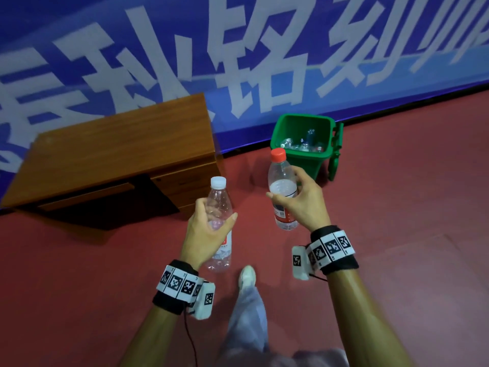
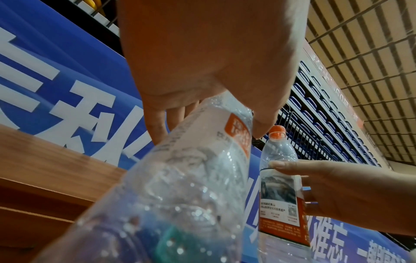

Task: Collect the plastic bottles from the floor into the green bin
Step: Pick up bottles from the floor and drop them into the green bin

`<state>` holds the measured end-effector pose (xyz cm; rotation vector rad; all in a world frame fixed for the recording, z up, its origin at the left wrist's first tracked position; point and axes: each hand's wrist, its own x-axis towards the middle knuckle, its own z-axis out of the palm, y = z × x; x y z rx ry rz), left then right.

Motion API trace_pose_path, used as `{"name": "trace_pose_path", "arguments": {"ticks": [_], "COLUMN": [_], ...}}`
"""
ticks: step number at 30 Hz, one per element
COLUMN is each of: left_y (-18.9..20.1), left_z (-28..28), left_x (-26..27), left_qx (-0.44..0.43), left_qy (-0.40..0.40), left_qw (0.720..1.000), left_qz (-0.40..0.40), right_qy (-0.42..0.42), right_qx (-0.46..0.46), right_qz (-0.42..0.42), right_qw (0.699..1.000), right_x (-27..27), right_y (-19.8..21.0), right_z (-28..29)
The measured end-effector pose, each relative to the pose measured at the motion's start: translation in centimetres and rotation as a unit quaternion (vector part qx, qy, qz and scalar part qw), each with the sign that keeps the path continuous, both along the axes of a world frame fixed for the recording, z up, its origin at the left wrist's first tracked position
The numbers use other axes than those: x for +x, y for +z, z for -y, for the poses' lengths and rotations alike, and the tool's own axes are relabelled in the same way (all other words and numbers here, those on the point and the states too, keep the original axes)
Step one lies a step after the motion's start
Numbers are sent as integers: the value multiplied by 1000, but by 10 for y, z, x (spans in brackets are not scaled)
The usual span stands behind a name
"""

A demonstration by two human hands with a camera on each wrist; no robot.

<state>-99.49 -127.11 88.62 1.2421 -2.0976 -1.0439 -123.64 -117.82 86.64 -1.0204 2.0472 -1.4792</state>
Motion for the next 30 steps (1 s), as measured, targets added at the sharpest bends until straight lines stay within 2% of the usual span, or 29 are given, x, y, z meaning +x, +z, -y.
{"name": "trace_pose_path", "arguments": {"ticks": [5, 10, 14, 21, 24, 30], "left_y": [-20, -23, -15, -29, -43, -68], "left_z": [101, 223, 298, 365, 386, 424], "left_x": [-69, -167, -248, -380, -442, -574], "left_qx": [5, 4, 1, 34, 19, -14], "left_qy": [-26, -85, -148, -222, -251, -247], "left_qw": [1000, 996, 988, 972, 964, 960], "left_qz": [9, 20, 37, 68, 89, 132], "right_qy": [-28, -97, -155, -209, -203, -177], "right_qx": [-13, -20, -21, 36, 55, 96], "right_qz": [9, 4, 0, 47, 50, 47], "right_qw": [999, 995, 988, 976, 976, 978], "right_x": [-67, -150, -204, -311, -378, -537], "right_y": [-9, 6, 11, -10, -23, -49], "right_z": [89, 173, 207, 233, 247, 294]}}
